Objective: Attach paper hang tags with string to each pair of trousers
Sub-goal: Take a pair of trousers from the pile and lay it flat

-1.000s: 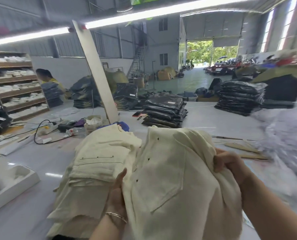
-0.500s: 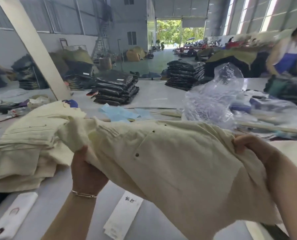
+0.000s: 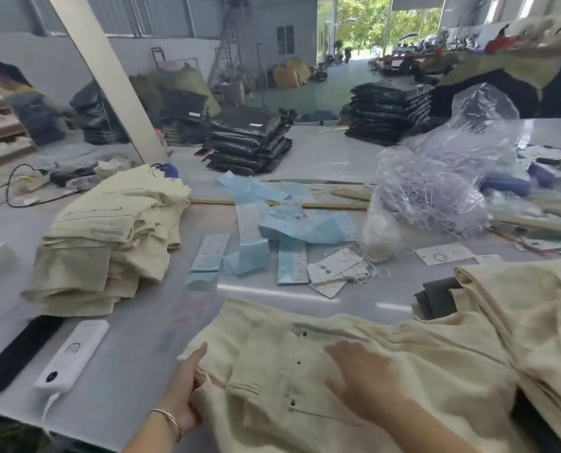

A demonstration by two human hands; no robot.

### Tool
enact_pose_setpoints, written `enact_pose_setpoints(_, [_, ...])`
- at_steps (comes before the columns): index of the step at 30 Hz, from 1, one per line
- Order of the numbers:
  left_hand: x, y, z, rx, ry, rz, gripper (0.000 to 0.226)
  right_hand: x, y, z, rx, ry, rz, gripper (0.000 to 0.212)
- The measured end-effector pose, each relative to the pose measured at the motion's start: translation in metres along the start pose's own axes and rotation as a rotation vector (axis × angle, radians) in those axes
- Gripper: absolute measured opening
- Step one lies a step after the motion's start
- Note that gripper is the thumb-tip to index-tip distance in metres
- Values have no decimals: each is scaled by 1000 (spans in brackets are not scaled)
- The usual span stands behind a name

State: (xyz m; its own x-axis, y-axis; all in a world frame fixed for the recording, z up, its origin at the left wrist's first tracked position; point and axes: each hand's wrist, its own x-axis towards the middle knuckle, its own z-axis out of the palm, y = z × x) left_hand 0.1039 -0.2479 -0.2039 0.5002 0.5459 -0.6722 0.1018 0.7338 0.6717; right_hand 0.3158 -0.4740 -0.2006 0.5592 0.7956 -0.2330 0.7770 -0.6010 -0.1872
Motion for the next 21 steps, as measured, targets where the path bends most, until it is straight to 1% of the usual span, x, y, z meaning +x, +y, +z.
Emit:
enact_pose_setpoints(1, [-1, 2, -4, 102, 4, -20, 42, -5, -14, 15, -22, -28, -35, 51])
enact_pose_setpoints(3, [-3, 9, 1, 269, -58, -65, 36, -7, -34, 25, -32, 51, -44, 49])
enact_pose_setpoints(4, [-2, 14, 3, 331, -66, -53, 43, -7, -42, 25, -21, 118, -35, 48])
enact_pose_setpoints(6, [4, 25, 7, 392, -109, 74, 52, 0, -48, 24, 47, 179, -73, 42])
enact_pose_setpoints(7, [7, 31, 7, 410, -135, 157, 53, 6, -51, 25, 109, 168, -110, 42])
enact_pose_setpoints(9, [17, 44, 4, 412, -201, 284, 47, 17, -67, 18, 304, 204, -92, 41])
enact_pose_setpoints(10, [22, 48, 2, 442, -229, 328, 39, 24, -80, 11, 381, 229, -51, 42])
enact_pose_setpoints(11, [26, 51, 0, 496, -236, 366, 30, 31, -95, 7, 432, 228, 3, 49])
enact_pose_setpoints(12, [32, 50, -2, 575, -208, 393, 24, 40, -111, 3, 435, 186, 53, 61])
enact_pose_setpoints(13, [39, 49, -6, 656, -178, 410, 24, 49, -128, 5, 395, 133, 97, 69])
enact_pose_setpoints(15, [49, 39, -10, 773, -143, 412, 38, 62, -151, 15, 255, 22, 165, 75])
enact_pose_setpoints(16, [56, 36, -15, 803, -123, 404, 40, 70, -160, 24, 203, 6, 193, 72])
enact_pose_setpoints(19, [70, 35, -26, 850, -47, 411, 32, 84, -169, 42, 138, 72, 200, 44])
enact_pose_setpoints(20, [72, 37, -28, 888, -26, 430, 34, 88, -167, 44, 126, 72, 203, 39])
enact_pose_setpoints(21, [72, 39, -30, 934, -9, 466, 42, 90, -164, 43, 126, 65, 208, 35])
